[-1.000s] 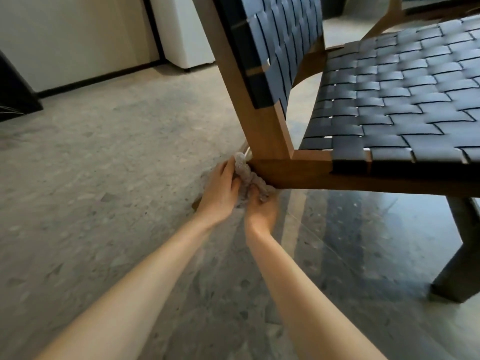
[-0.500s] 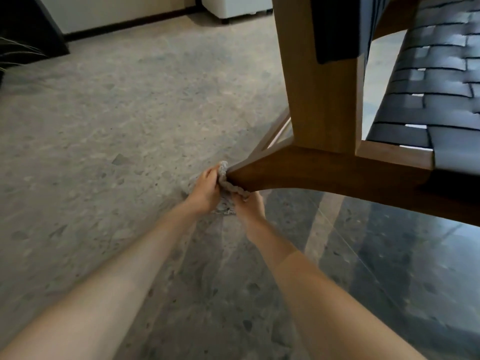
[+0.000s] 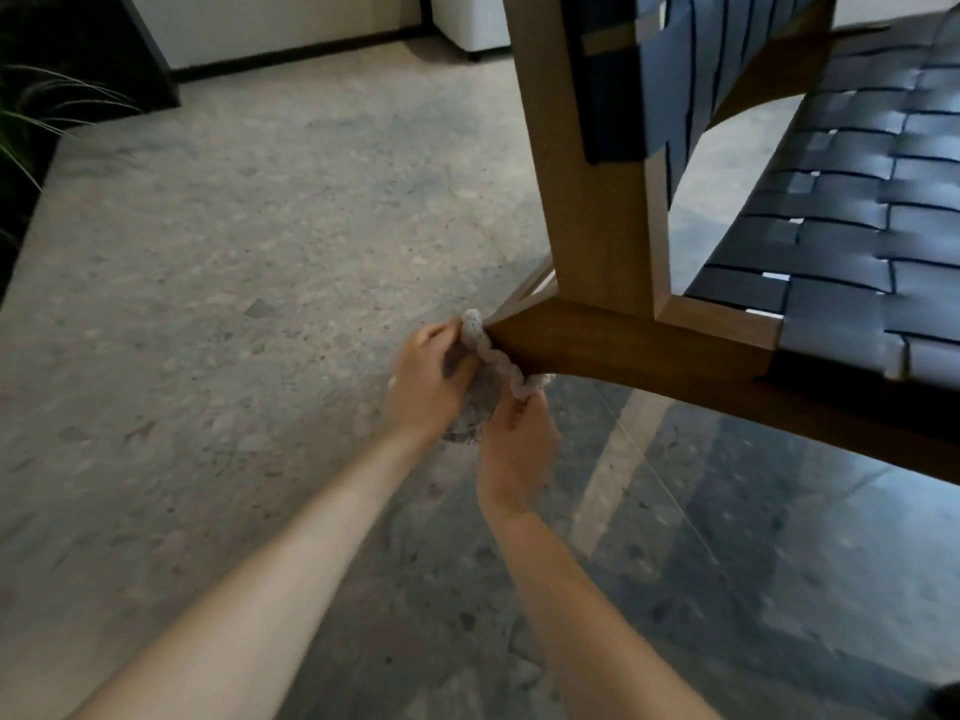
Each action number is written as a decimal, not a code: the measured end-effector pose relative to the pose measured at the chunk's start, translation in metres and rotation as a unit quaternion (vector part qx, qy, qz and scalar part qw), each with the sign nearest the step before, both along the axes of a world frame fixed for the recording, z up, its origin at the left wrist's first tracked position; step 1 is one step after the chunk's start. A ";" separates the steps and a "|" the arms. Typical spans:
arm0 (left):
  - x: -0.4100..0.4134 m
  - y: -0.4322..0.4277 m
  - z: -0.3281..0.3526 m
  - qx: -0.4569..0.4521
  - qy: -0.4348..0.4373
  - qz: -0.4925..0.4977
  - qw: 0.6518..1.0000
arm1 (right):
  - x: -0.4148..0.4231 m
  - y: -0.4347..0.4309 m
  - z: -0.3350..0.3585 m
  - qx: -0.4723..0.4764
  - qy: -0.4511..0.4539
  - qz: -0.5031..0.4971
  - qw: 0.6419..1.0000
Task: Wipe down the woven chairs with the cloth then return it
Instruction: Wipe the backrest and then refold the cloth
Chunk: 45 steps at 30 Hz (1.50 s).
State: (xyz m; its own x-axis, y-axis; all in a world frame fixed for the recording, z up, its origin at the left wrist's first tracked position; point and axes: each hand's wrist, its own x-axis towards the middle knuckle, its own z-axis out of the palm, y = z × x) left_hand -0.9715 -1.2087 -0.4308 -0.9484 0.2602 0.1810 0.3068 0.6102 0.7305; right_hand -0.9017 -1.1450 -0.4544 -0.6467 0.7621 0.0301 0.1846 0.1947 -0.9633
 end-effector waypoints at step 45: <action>0.102 0.008 0.108 0.288 -0.011 0.022 0.957 | 0.095 0.057 0.140 0.462 0.037 0.003 0.886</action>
State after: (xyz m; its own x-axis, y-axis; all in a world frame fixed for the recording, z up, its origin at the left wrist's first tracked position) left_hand -0.8697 -1.2003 -0.3228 -0.9614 0.0830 0.2624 0.2709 0.1162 0.9556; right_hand -0.8068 -1.0883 -0.3142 -0.6211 0.3863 0.6819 0.1237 0.9075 -0.4014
